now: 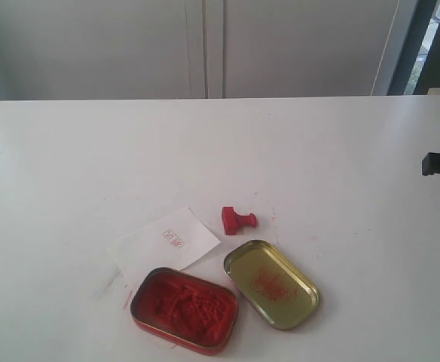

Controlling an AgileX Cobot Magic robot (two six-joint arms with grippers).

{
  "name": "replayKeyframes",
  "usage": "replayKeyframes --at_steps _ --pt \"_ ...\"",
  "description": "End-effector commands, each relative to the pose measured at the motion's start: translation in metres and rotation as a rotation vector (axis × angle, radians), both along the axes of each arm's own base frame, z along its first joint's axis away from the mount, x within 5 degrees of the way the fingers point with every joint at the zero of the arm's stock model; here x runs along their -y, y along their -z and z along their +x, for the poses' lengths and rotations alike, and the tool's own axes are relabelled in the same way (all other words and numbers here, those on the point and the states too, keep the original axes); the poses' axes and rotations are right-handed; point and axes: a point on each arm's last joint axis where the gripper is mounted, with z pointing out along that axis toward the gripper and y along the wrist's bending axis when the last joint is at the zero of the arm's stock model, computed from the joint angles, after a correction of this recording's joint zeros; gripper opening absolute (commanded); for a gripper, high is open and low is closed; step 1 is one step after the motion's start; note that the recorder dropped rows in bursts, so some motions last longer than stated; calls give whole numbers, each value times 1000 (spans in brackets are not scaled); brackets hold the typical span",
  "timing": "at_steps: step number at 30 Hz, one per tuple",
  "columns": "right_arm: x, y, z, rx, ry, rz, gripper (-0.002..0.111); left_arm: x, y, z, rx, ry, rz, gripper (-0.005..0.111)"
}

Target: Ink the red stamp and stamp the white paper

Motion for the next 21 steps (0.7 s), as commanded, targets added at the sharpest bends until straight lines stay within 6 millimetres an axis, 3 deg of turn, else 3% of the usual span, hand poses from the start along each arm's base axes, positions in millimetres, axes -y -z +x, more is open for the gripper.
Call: replayKeyframes --at_steps 1,21 --pt "2 -6 -8 43 11 -16 5 0 4 0 -14 0 -4 0" --pt "-4 -29 -53 213 15 -41 5 0 4 0 -14 0 -4 0"
